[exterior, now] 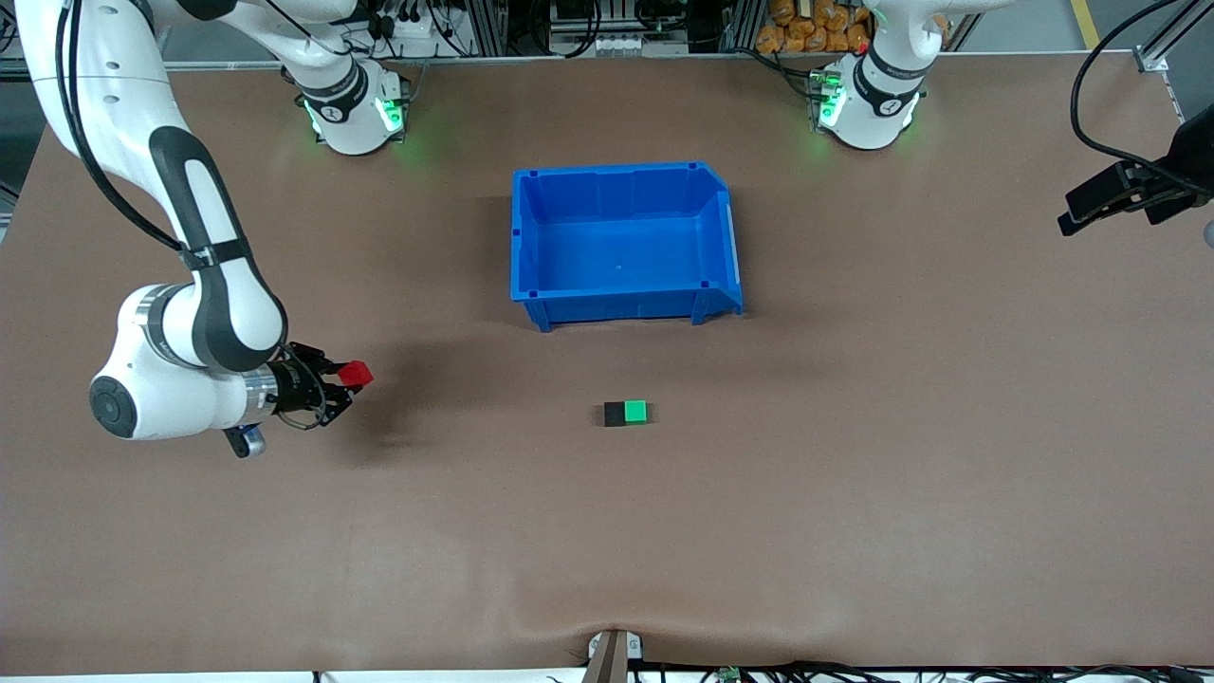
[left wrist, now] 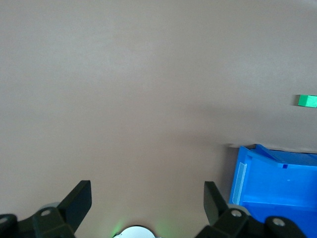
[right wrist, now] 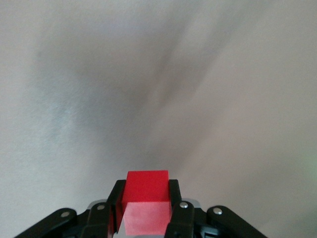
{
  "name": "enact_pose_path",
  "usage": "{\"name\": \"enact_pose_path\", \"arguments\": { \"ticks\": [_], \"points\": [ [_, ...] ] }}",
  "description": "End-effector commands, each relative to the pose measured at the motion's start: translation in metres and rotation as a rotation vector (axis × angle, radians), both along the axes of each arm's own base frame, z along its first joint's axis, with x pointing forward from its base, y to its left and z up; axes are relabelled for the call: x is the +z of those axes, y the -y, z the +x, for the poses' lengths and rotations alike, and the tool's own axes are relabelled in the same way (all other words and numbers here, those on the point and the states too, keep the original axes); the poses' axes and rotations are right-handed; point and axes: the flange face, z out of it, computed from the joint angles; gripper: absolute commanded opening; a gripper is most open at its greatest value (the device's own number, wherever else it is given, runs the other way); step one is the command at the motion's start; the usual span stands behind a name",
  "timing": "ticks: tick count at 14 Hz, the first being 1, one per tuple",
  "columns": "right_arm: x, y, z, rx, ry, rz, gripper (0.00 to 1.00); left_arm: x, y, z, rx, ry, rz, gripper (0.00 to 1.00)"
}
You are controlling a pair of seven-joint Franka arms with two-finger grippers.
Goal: Attach green and red cubes to black cube
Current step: 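Lift the red cube with the right gripper toward the black cube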
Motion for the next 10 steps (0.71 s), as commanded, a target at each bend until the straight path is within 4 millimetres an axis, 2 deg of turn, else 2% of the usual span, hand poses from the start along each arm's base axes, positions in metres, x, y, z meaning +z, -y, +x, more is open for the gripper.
{"name": "enact_pose_path", "arguments": {
  "ticks": [1, 5, 10],
  "points": [
    [0.010, -0.014, 0.001, -0.049, 0.010, -0.004, 0.00, 0.003, 0.001, -0.009, -0.015, -0.004, -0.017, 1.00],
    [0.013, -0.034, 0.001, -0.092, 0.007, 0.025, 0.00, 0.001, 0.001, -0.012, -0.016, -0.030, -0.016, 1.00],
    [0.013, -0.039, 0.002, -0.126, 0.008, 0.040, 0.00, 0.003, 0.000, -0.016, -0.013, -0.041, -0.016, 1.00]
  ]
}}
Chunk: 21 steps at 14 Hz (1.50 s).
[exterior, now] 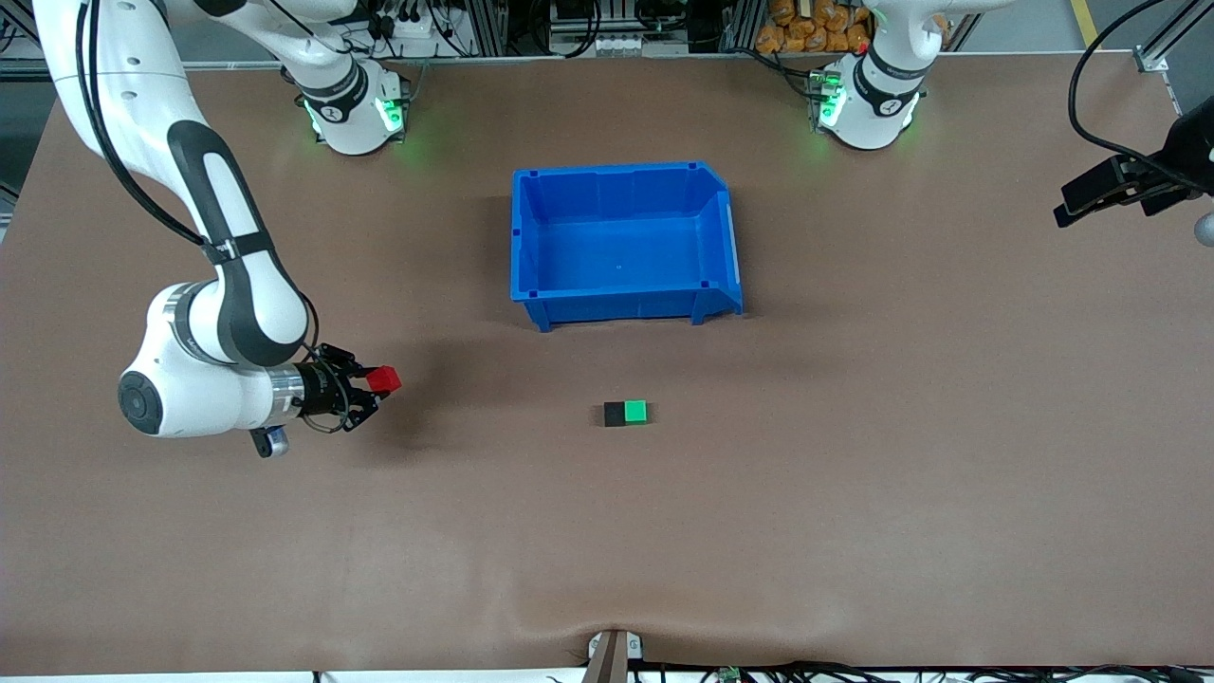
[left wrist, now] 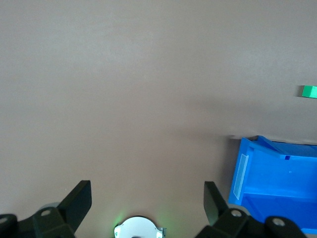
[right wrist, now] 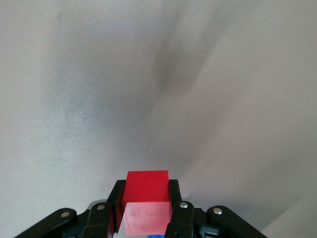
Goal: Attach green and red cubes to black cube
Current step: 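Lift the red cube with the right gripper toward the black cube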
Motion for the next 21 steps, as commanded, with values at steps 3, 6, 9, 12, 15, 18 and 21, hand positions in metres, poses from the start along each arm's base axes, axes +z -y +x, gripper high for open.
{"name": "enact_pose_path", "arguments": {
  "ticks": [3, 6, 9, 12, 15, 18, 21],
  "points": [
    [0.008, -0.009, 0.001, -0.061, 0.002, -0.004, 0.00, 0.005, -0.001, -0.010, 0.007, -0.004, -0.017, 1.00],
    [0.010, -0.024, 0.002, -0.106, 0.004, -0.025, 0.00, 0.005, -0.001, -0.010, 0.009, -0.004, -0.017, 1.00],
    [0.011, -0.036, 0.003, -0.152, 0.009, -0.041, 0.00, 0.002, 0.000, -0.008, 0.014, -0.008, -0.018, 1.00],
    [0.010, -0.046, 0.005, -0.199, 0.017, -0.057, 0.00, 0.001, -0.001, -0.009, 0.006, -0.013, -0.018, 1.00],
    [0.011, -0.056, 0.005, -0.220, 0.019, -0.038, 0.00, 0.000, -0.004, -0.010, 0.011, -0.019, -0.018, 1.00],
    [0.011, -0.065, 0.006, -0.252, 0.026, -0.040, 0.00, 0.003, -0.006, -0.013, 0.014, -0.019, -0.018, 1.00],
    [0.012, -0.077, 0.005, -0.274, 0.035, -0.042, 0.00, 0.002, -0.009, -0.015, 0.027, -0.034, -0.016, 1.00]
  ]
}}
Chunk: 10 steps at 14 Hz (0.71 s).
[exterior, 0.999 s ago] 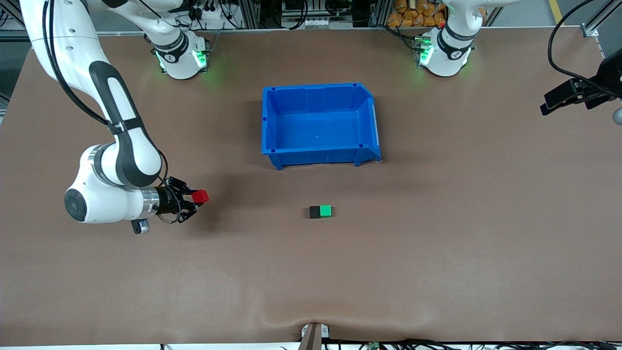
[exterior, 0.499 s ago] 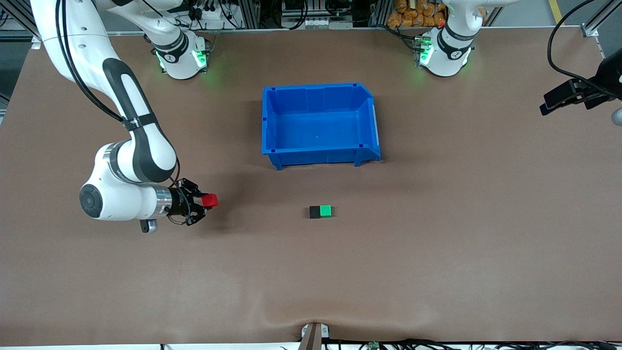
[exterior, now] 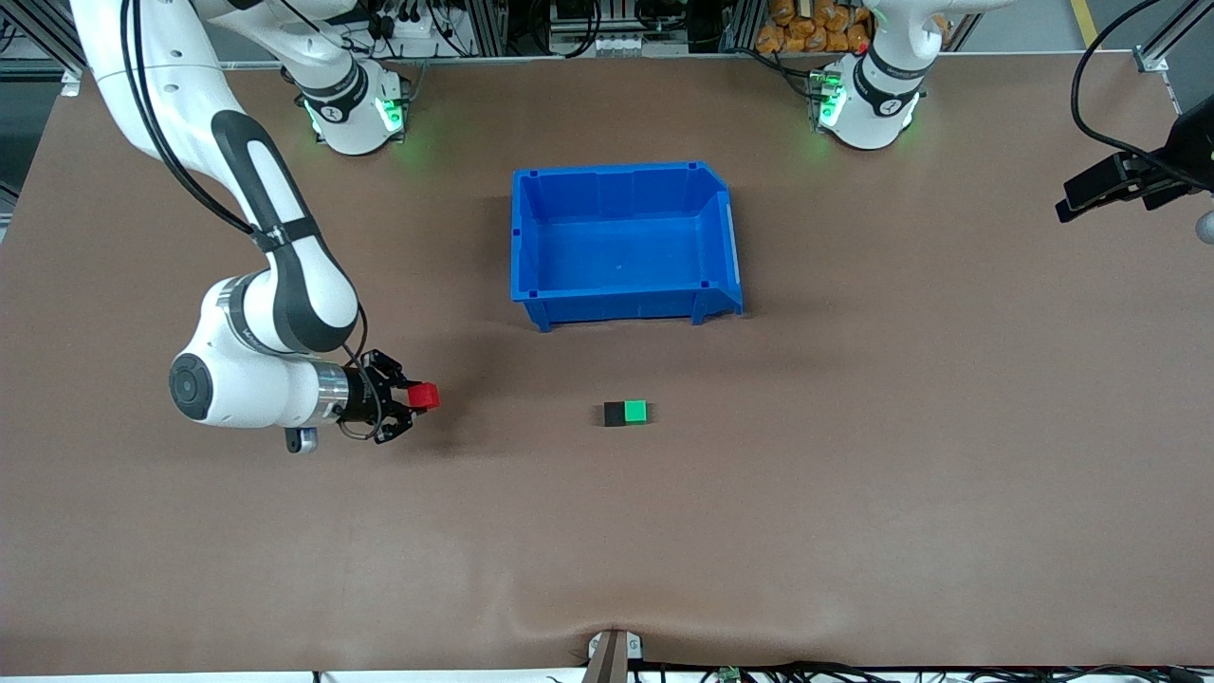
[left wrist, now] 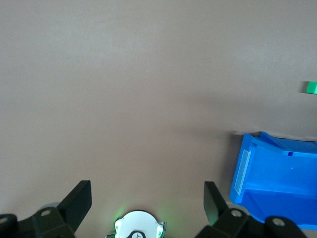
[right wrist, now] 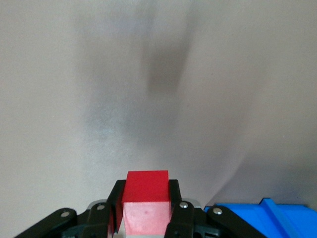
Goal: Attach green and red cubes to black cube
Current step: 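Carry the red cube with the right gripper beside the black cube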
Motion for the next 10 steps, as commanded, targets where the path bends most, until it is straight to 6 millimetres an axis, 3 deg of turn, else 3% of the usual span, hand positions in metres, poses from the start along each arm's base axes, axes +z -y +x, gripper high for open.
{"name": "enact_pose_path", "arguments": {
  "ticks": [1, 10],
  "points": [
    [0.002, -0.011, 0.000, -0.042, 0.005, 0.007, 0.00, 0.006, -0.005, -0.012, 0.017, -0.004, -0.017, 1.00],
    [-0.002, -0.037, 0.000, -0.109, 0.025, 0.016, 0.00, 0.004, -0.010, -0.014, 0.028, -0.008, -0.016, 1.00]
  ]
}}
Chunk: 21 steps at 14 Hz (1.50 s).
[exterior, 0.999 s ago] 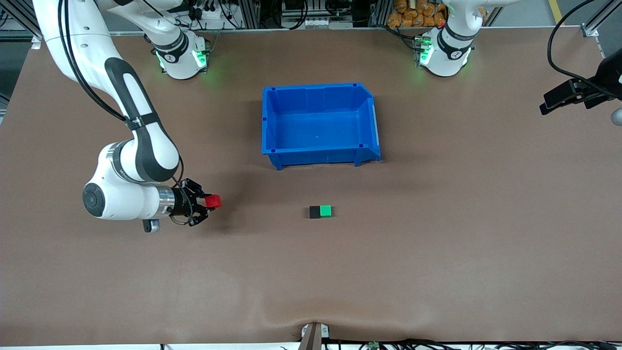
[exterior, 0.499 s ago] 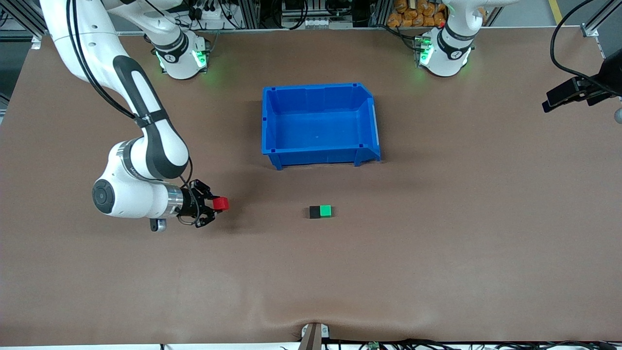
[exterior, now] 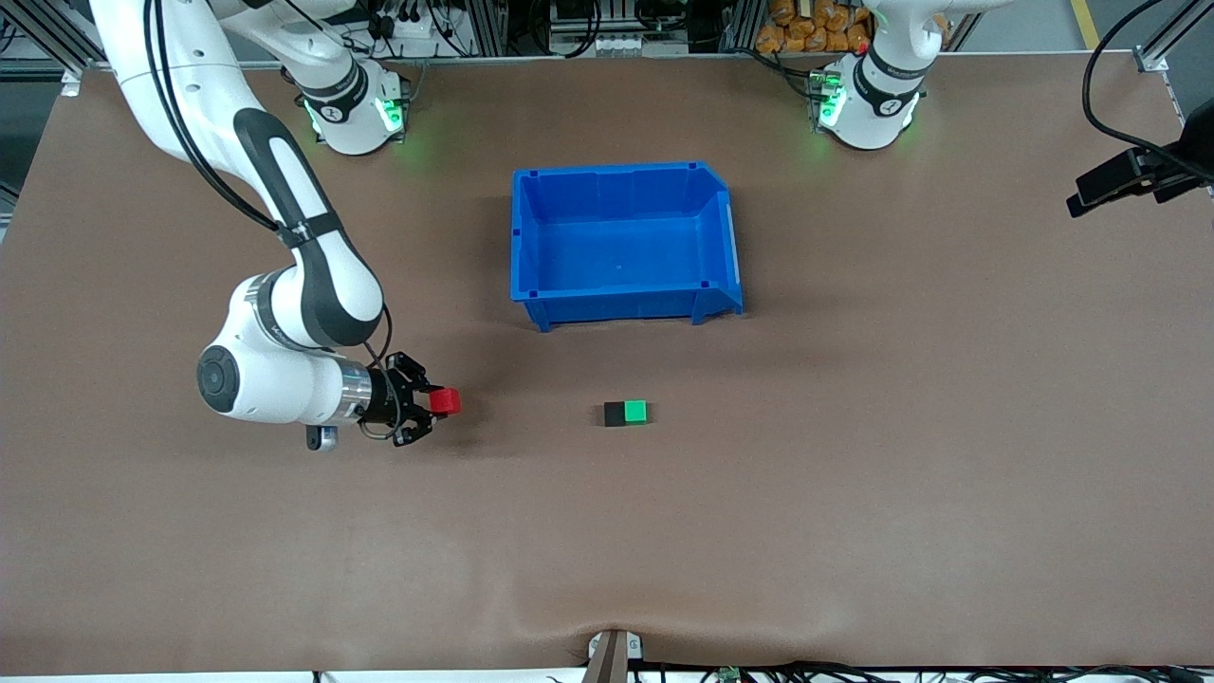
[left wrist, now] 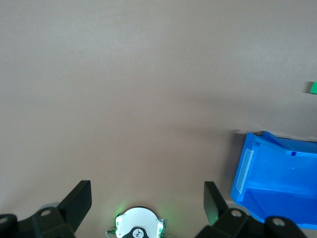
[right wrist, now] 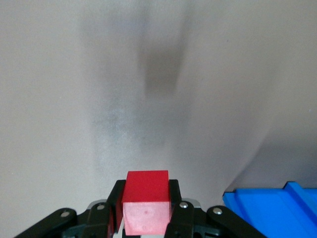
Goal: Attach green and red cubes to black cube
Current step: 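Carry the red cube with the right gripper beside the black cube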
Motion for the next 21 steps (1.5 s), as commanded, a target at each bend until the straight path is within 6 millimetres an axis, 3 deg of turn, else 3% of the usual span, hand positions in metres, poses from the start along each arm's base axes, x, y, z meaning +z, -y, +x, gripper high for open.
{"name": "enact_pose_path", "arguments": {
  "ticks": [1, 17, 21],
  "points": [
    [0.001, -0.011, 0.000, -0.041, 0.006, 0.007, 0.00, 0.004, 0.001, -0.011, 0.007, -0.001, -0.017, 1.00],
    [-0.020, -0.068, -0.007, -0.107, 0.036, 0.017, 0.00, 0.004, 0.001, -0.013, 0.007, -0.002, -0.016, 1.00],
    [-0.021, -0.074, -0.006, -0.139, 0.024, 0.017, 0.00, 0.004, -0.001, -0.013, 0.011, -0.002, -0.016, 1.00]
  ]
}}
